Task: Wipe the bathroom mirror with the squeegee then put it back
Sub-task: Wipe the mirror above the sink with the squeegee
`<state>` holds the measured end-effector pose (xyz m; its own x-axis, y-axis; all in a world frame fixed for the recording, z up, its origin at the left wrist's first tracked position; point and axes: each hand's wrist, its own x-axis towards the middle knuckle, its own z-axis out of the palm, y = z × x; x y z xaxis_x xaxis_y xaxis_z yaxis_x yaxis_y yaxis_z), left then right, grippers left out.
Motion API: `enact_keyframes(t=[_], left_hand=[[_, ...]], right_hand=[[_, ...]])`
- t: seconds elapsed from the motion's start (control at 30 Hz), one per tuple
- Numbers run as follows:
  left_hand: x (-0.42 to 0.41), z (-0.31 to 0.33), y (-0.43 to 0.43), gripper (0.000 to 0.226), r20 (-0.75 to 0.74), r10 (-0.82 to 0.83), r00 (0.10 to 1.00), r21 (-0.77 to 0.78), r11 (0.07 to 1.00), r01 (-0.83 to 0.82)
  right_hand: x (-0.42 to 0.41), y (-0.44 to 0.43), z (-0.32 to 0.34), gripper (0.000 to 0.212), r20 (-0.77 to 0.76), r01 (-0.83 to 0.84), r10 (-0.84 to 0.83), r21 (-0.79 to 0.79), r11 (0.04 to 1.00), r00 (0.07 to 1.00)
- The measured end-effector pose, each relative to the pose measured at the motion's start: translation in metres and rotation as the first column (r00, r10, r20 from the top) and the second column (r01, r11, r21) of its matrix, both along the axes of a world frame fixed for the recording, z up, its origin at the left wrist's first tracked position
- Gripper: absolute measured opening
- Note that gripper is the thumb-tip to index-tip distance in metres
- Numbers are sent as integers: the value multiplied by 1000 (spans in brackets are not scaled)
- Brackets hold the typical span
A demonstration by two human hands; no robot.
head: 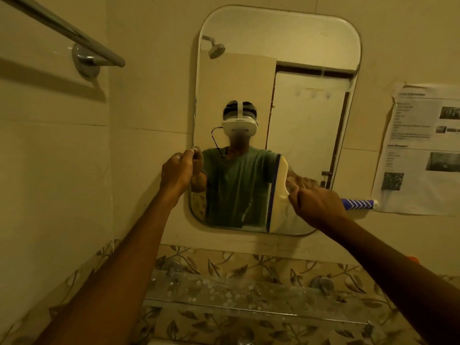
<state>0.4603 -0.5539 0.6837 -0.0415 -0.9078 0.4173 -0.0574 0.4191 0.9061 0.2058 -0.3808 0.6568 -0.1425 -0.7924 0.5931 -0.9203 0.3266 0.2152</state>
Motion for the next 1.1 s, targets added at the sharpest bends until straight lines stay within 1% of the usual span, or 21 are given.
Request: enact_keyframes(t=[0.1,0.17,0.2,0.23,0.3,0.37,0.4,0.47,0.57,0.63,0.7,0.77,0.83,1.0,1.1], left_hand=[[8,1,-2,29,12,-51,999,11,999,51],[14,1,-4,23,19,-70,997,-11,997,70],[17,2,-5,21,20,-69,997,-28,997,69],[19,5,-5,21,20,-63,998,-45,997,64],[20,14,-6,26,11,-50,999,-92,994,51],[18,28,-4,31,-18,-59,998,-154,986,55],[16,37,-3,34,-41,-72,997,-186,981,64],[10,58,0,39,-59,-101,993,-238,968,84],[0,89,4,40,-64,-102,993,-295,952,79],[-4,108,6,39,-123,-108,987,-302,951,66],[-7,124,10,37,-171,-121,978,-296,953,66],[-10,134,12,29,-195,-125,973,-271,960,69],[-12,139,11,21,-188,-109,976,-239,969,62],[-10,144,3,32,-116,-41,992,-214,977,15],[-14,145,-2,33,-108,-8,994,-221,975,-16]], right_hand=[[0,1,-4,69,-21,-7,7,-5,1000,1000],[3,2,-5,77,-34,-19,18,-45,999,999],[7,2,-3,79,-2,-46,46,-82,996,999],[10,2,2,79,71,-83,94,-137,987,993],[16,0,17,71,255,-163,238,-284,945,937],[23,-1,40,54,342,-207,360,-410,888,868],[26,-1,53,46,362,-212,397,-456,865,843],[31,-4,80,38,386,-216,469,-542,812,795],[34,-6,120,35,350,-239,584,-671,702,732],[32,-7,148,36,337,-212,606,-725,656,721],[32,-7,175,37,352,-175,614,-754,633,707],[31,-6,199,34,366,-147,618,-769,622,696],[27,-9,218,33,385,-120,592,-760,639,708],[16,-20,243,38,440,-61,505,-707,705,743],[18,-20,237,39,461,-66,517,-697,714,721]])
